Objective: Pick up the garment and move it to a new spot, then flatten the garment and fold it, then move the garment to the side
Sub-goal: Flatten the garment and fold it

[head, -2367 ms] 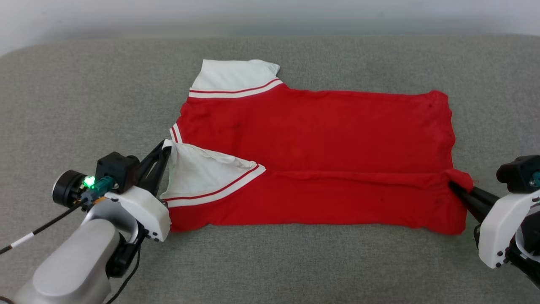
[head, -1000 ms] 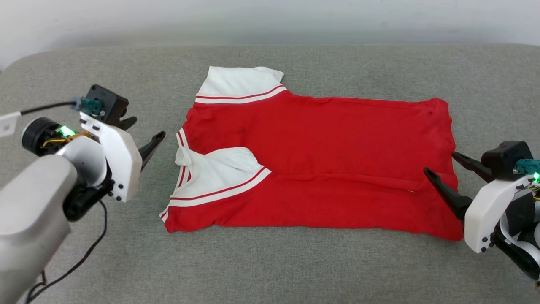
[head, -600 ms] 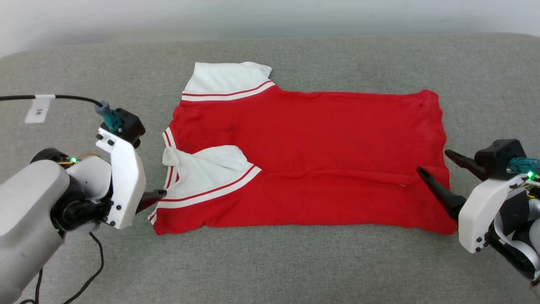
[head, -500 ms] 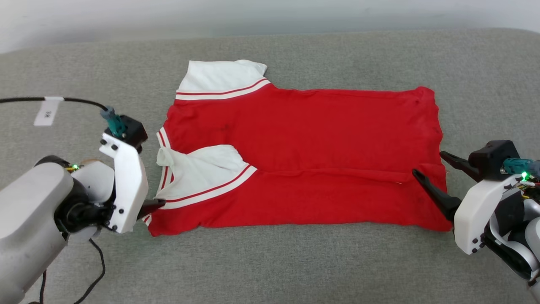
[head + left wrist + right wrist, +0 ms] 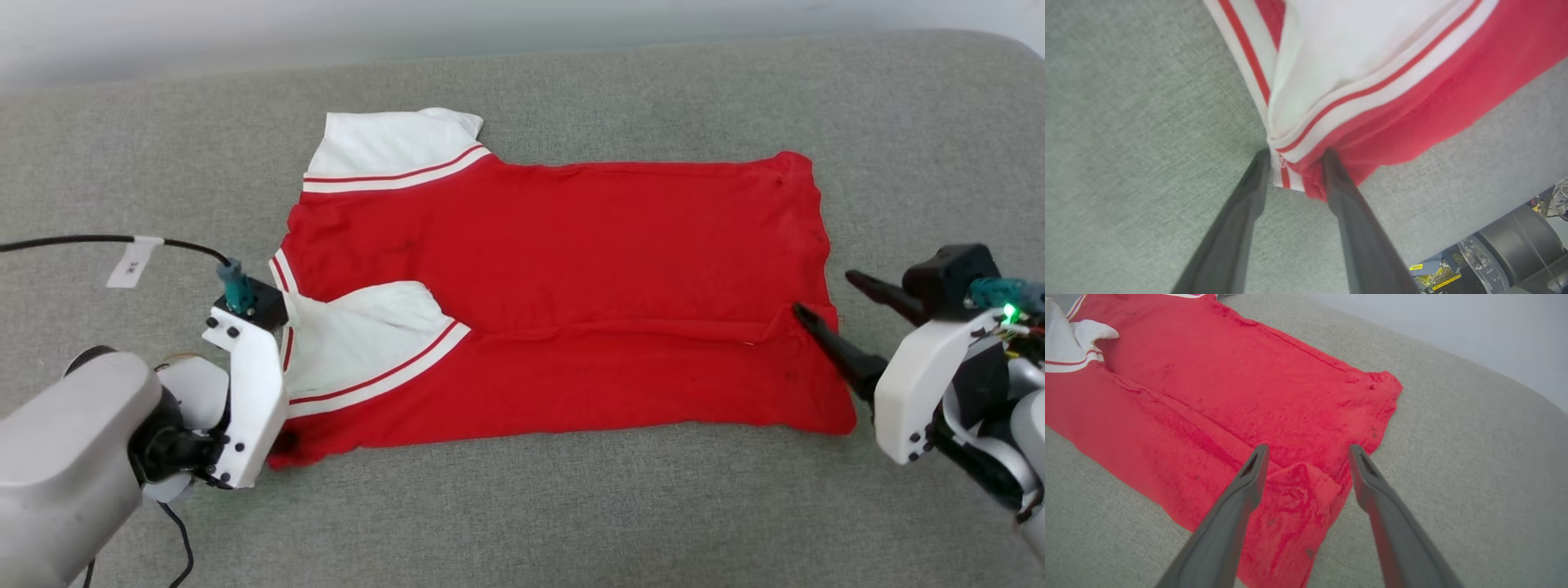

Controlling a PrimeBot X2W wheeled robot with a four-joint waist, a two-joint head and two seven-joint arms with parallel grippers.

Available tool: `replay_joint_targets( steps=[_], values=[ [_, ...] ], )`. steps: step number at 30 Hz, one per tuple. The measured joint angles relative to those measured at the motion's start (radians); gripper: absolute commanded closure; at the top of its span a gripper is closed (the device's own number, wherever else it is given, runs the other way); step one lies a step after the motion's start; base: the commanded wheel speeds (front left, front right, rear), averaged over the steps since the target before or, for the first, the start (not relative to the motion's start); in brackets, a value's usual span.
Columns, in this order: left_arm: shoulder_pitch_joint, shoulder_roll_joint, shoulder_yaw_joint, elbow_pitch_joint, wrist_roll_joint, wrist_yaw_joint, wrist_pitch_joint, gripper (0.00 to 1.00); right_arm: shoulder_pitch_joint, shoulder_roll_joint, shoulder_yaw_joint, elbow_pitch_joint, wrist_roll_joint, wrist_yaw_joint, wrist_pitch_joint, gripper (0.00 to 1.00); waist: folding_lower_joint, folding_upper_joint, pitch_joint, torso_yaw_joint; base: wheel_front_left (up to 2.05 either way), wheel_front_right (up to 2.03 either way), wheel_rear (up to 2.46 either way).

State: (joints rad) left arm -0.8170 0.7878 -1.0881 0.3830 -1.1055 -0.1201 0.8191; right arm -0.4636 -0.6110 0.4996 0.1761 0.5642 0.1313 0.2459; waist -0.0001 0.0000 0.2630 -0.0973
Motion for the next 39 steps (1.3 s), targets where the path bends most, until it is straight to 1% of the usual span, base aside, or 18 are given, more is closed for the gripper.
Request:
replay_joint_targets(
  steps=[2,4,7,9,11,17,18,21,25,27,33,38,39],
  values=[
    [-0.003,-0.005,-0.015,0.000,0.020,-0.003,-0.010,1.00,-0.022,-0.016,0.006,-0.001,0.001,0.000,0.002,0.00,0.0000,0.0000,-0.010,0.003,0.00,0.00,0.00],
    [-0.003,-0.015,-0.017,0.001,0.008,-0.003,-0.019,1.00,-0.048,-0.039,0.021,-0.007,0.002,0.000,0.019,0.00,0.0000,0.0000,-0.021,0.007,0.00,0.00,0.00],
    [-0.004,-0.019,-0.037,-0.008,0.012,-0.006,-0.027,1.00,-0.089,-0.081,0.050,-0.018,0.022,0.000,0.073,0.00,0.0000,0.0000,-0.042,0.014,0.00,0.00,0.00],
    [-0.005,-0.019,-0.042,-0.030,0.010,-0.008,-0.042,1.00,-0.125,-0.111,0.079,-0.023,0.058,0.000,0.137,0.00,0.0001,0.0000,-0.054,0.018,0.00,0.00,0.00],
    [-0.015,-0.014,-0.053,-0.063,0.014,-0.008,-0.050,1.00,-0.154,-0.153,0.121,-0.029,0.095,0.000,0.220,0.00,0.0000,0.0000,-0.066,0.024,0.00,0.00,0.00],
    [-0.048,0.019,-0.075,-0.156,0.018,-0.009,-0.076,1.00,-0.210,-0.253,0.216,-0.048,0.250,0.000,0.467,0.00,0.0000,0.0000,-0.080,0.051,0.00,0.00,0.00],
    [-0.055,0.021,-0.076,-0.170,0.017,-0.009,-0.081,1.00,-0.214,-0.267,0.227,-0.050,0.268,0.000,0.494,0.00,0.0001,0.0000,-0.079,0.055,0.00,0.00,0.00],
    [-0.074,0.028,-0.081,-0.196,0.015,-0.009,-0.085,1.00,-0.221,-0.283,0.251,-0.035,0.299,0.000,0.545,0.00,0.0000,0.0000,-0.068,0.068,0.00,0.00,0.00],
    [-0.095,0.032,-0.086,-0.211,0.019,-0.009,-0.101,1.00,-0.201,-0.274,0.274,0.013,0.335,0.000,0.576,0.00,0.0001,0.0000,-0.047,0.084,0.00,0.00,0.00],
    [-0.096,0.034,-0.091,-0.214,0.019,-0.009,-0.109,1.00,-0.180,-0.254,0.287,0.039,0.347,0.000,0.584,0.00,0.0001,0.0000,-0.034,0.090,0.00,0.00,0.00],
    [-0.112,0.042,-0.101,-0.214,0.019,-0.009,-0.124,1.00,-0.145,-0.157,0.287,0.138,0.360,0.000,0.536,0.00,0.0001,0.0000,0.007,0.103,0.00,0.00,0.00],
    [-0.112,0.046,-0.113,-0.205,0.012,-0.009,-0.129,1.00,-0.149,-0.130,0.308,0.179,0.344,0.000,0.521,0.00,0.0000,0.0000,0.026,0.107,0.00,0.00,0.00],
    [-0.112,0.047,-0.114,-0.201,0.010,-0.009,-0.134,1.00,-0.154,-0.129,0.316,0.182,0.340,0.000,0.519,0.16,0.0000,0.0000,0.028,0.107,0.00,0.00,0.00]
  ],
)
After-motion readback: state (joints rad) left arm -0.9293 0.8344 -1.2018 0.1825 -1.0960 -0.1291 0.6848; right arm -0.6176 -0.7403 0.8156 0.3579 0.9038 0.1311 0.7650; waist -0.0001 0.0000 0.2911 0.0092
